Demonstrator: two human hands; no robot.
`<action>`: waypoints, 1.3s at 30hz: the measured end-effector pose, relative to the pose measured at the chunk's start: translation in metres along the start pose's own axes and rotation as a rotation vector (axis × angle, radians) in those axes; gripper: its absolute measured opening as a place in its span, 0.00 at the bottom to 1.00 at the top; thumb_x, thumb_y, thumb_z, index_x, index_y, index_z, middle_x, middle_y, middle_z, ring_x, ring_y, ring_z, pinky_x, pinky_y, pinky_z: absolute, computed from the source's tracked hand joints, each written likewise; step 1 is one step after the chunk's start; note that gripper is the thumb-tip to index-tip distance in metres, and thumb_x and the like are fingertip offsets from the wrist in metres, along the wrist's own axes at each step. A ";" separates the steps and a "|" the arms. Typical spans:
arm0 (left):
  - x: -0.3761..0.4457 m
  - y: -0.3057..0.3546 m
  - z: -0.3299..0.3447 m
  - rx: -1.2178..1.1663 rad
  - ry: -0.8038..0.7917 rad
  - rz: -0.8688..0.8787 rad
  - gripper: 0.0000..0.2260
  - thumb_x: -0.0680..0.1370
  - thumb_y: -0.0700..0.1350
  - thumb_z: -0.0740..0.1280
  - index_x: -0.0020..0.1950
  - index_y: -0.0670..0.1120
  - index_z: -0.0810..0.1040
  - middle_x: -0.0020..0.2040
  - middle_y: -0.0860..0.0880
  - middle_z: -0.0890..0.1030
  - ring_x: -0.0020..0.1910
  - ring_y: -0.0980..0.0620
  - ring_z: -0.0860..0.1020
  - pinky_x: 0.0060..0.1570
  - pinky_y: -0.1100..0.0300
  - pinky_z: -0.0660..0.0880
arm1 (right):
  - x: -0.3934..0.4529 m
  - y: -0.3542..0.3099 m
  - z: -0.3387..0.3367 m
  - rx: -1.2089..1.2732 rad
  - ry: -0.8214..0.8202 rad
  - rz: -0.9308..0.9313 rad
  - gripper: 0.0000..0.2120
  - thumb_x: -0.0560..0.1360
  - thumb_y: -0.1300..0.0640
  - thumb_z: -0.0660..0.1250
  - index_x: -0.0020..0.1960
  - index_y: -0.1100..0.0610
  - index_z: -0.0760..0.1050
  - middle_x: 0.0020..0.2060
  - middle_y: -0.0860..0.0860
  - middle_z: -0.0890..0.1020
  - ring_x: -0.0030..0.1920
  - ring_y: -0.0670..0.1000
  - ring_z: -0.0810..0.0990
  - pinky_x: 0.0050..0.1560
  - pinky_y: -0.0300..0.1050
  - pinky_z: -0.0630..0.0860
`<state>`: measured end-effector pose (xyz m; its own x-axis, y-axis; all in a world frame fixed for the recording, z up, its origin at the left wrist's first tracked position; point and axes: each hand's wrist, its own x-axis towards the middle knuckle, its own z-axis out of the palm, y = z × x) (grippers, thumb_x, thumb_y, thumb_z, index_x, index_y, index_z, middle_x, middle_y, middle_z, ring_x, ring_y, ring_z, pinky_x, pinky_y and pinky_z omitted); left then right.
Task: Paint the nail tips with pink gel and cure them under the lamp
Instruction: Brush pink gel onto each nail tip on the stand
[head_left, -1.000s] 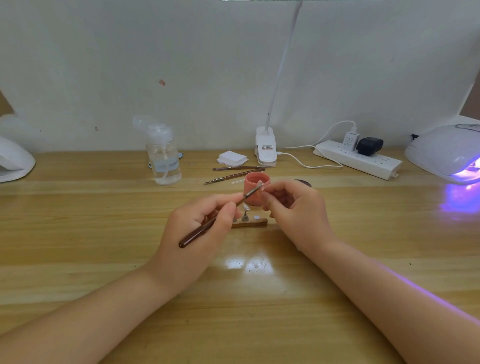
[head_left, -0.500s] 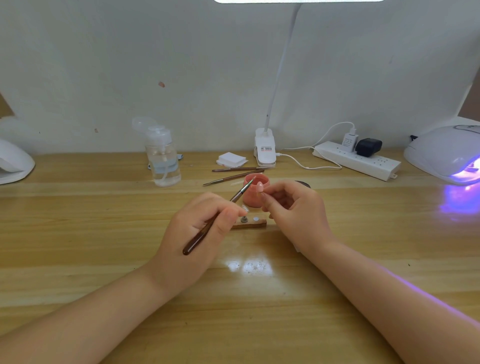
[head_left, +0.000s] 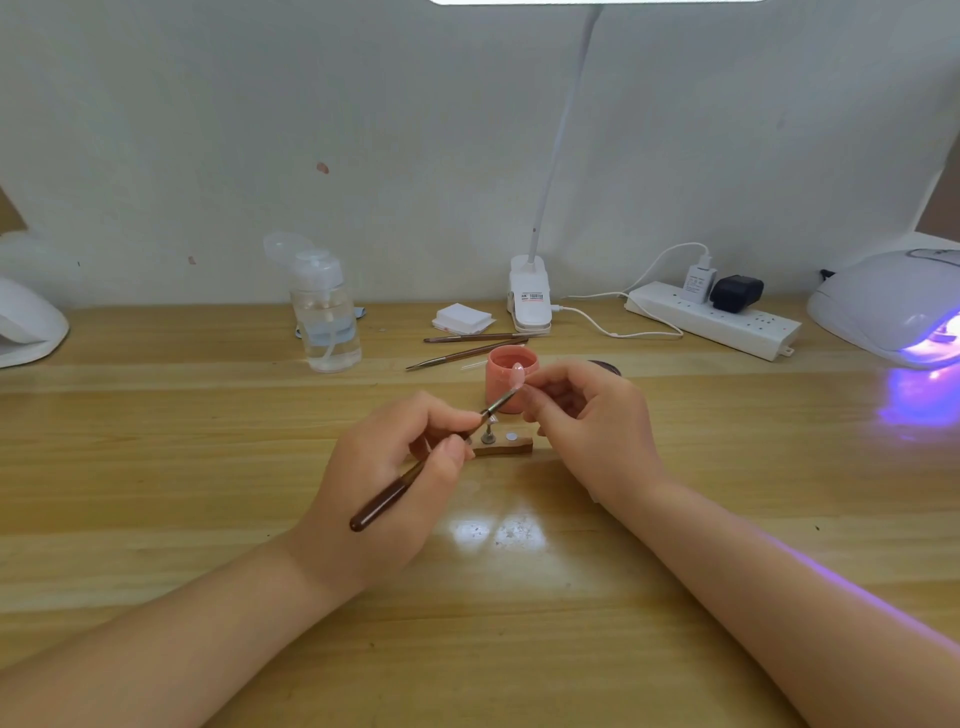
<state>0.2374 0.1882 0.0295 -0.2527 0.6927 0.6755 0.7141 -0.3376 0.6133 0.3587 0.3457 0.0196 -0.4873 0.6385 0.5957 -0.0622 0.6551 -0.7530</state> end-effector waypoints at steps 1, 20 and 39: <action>0.000 0.000 0.000 -0.013 0.018 -0.010 0.09 0.76 0.49 0.60 0.51 0.51 0.79 0.42 0.55 0.82 0.43 0.54 0.81 0.44 0.63 0.75 | 0.000 0.000 0.000 0.001 0.002 -0.003 0.08 0.73 0.63 0.72 0.43 0.50 0.79 0.33 0.38 0.83 0.36 0.38 0.82 0.40 0.35 0.77; 0.004 -0.002 0.002 -0.233 0.054 -0.183 0.11 0.76 0.52 0.61 0.50 0.50 0.80 0.42 0.50 0.85 0.44 0.54 0.83 0.46 0.62 0.78 | -0.001 -0.006 0.001 0.031 0.008 0.014 0.02 0.74 0.60 0.72 0.43 0.54 0.81 0.31 0.42 0.82 0.36 0.43 0.82 0.41 0.39 0.79; 0.001 -0.001 0.000 -0.121 0.077 -0.086 0.09 0.78 0.49 0.59 0.50 0.53 0.78 0.41 0.54 0.83 0.44 0.54 0.82 0.45 0.63 0.78 | 0.000 -0.001 0.000 -0.030 0.014 -0.007 0.01 0.74 0.63 0.72 0.44 0.58 0.81 0.30 0.36 0.81 0.36 0.36 0.81 0.40 0.30 0.75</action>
<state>0.2366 0.1895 0.0300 -0.3623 0.6728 0.6450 0.6047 -0.3569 0.7120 0.3588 0.3445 0.0205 -0.4745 0.6396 0.6048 -0.0393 0.6710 -0.7405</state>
